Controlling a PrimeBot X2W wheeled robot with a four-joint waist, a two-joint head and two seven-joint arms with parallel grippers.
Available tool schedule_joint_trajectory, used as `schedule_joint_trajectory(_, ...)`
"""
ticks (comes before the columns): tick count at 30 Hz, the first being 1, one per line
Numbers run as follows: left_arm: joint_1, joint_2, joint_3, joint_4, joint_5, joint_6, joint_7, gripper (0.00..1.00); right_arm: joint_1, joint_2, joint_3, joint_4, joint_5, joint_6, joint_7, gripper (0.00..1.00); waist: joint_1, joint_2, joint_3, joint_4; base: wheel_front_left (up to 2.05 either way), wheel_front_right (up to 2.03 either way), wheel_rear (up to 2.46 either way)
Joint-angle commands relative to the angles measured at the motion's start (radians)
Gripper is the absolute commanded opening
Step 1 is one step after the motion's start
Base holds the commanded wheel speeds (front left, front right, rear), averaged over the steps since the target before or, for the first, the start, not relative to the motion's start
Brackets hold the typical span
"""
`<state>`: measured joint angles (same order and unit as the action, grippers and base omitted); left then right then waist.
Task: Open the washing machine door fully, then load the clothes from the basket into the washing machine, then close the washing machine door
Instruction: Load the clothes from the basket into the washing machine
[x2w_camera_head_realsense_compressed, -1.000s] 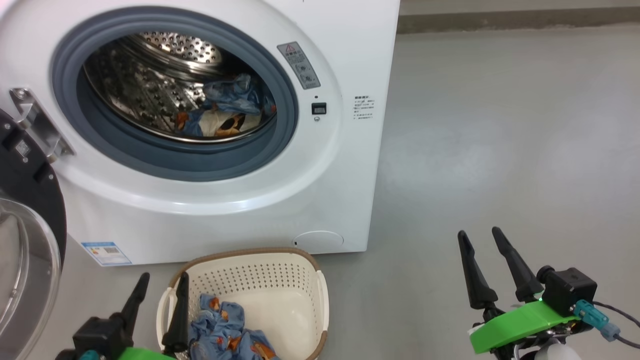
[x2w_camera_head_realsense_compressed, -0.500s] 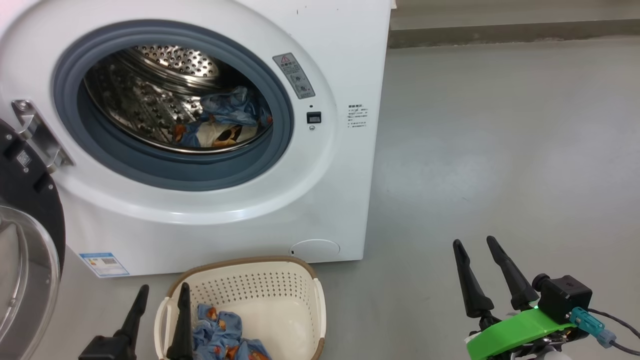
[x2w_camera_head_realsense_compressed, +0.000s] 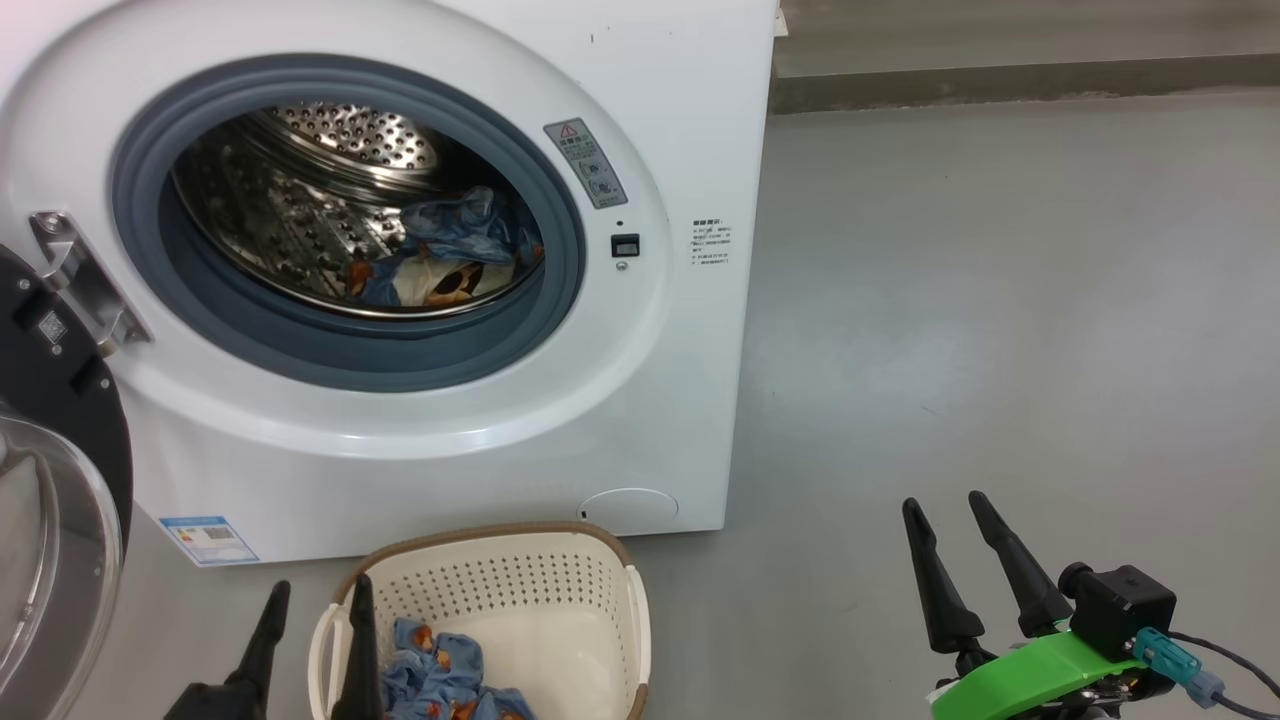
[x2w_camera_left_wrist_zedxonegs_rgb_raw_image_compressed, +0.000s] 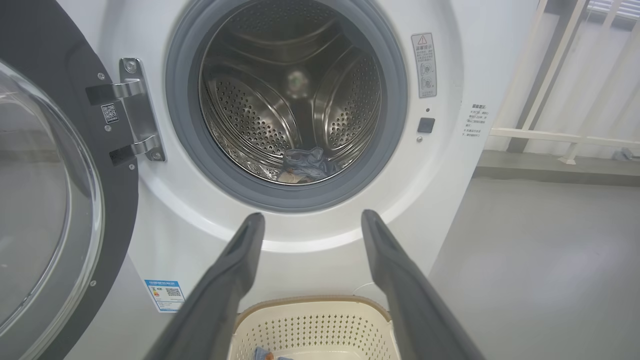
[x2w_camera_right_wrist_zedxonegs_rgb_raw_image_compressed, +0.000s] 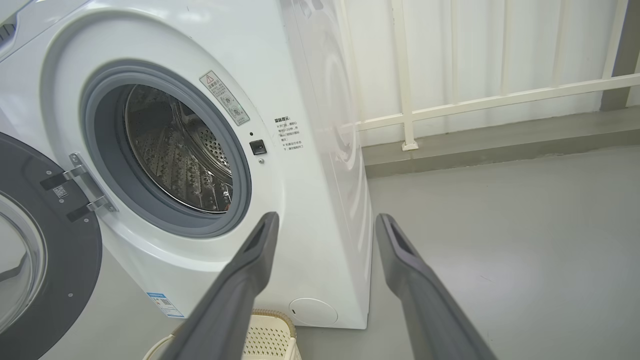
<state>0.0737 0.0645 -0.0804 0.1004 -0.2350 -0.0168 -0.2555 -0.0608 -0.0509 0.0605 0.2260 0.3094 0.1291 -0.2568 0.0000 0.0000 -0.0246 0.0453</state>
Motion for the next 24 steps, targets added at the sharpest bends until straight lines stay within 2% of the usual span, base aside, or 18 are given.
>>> schedule_joint_trajectory(1, -0.016, 0.001, 0.037, -0.014, 0.014, -0.008, -0.006, 1.0, -0.017, 0.001, 0.031, -0.022, -0.007, 0.002, -0.005, 1.0, 0.0, 0.0, 0.001, 0.0, 0.0, 0.0, 0.0)
schedule_joint_trajectory(24, -0.028, -0.013, 0.042, 0.022, 0.037, -0.033, -0.006, 1.0, -0.019, 0.001, 0.028, -0.019, 0.001, 0.002, -0.005, 1.0, 0.0, 0.0, 0.009, 0.004, 0.0, 0.0, 0.0)
